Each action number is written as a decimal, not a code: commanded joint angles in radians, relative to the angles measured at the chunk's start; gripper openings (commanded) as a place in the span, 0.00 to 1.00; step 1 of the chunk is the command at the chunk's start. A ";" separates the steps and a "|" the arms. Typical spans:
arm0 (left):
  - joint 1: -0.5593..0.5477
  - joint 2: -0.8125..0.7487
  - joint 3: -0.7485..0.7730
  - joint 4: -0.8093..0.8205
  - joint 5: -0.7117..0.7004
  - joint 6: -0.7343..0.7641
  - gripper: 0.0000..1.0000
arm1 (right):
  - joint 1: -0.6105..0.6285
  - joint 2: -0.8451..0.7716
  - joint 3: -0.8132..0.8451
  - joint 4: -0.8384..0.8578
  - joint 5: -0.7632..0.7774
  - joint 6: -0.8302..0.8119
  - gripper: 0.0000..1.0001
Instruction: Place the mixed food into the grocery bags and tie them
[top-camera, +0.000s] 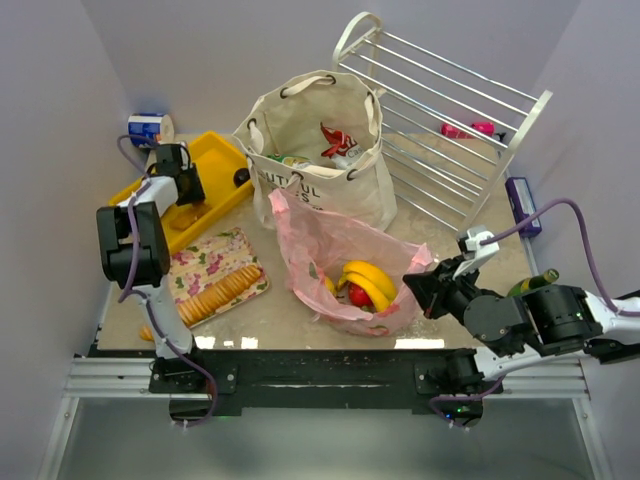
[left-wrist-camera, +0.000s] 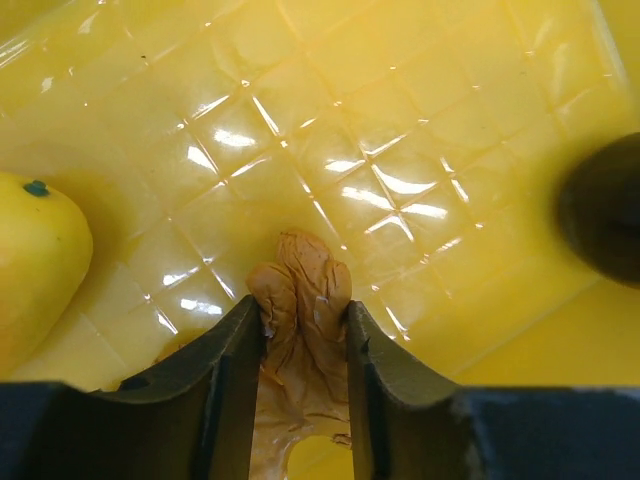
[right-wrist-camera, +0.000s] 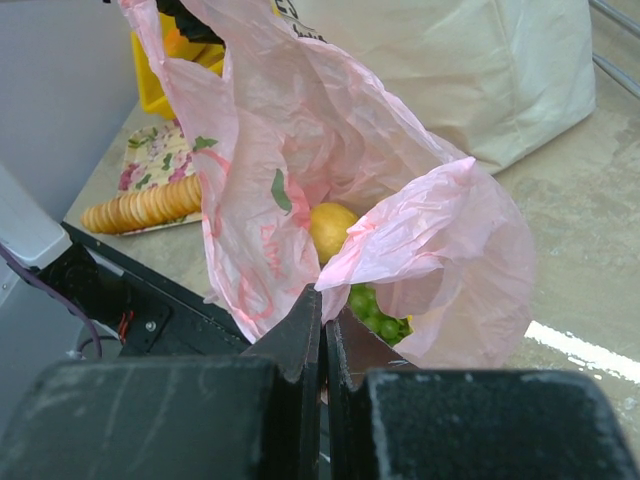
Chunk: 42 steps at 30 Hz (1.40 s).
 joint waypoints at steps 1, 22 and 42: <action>0.004 -0.180 -0.040 0.049 0.066 -0.007 0.27 | 0.006 0.022 0.017 0.051 0.036 0.009 0.00; -0.740 -0.847 0.054 -0.002 -0.042 0.085 0.22 | 0.006 0.126 0.069 0.074 0.049 -0.040 0.00; -1.202 -0.651 -0.025 -0.097 -0.179 -0.109 0.27 | 0.006 0.111 0.089 0.050 0.081 -0.008 0.00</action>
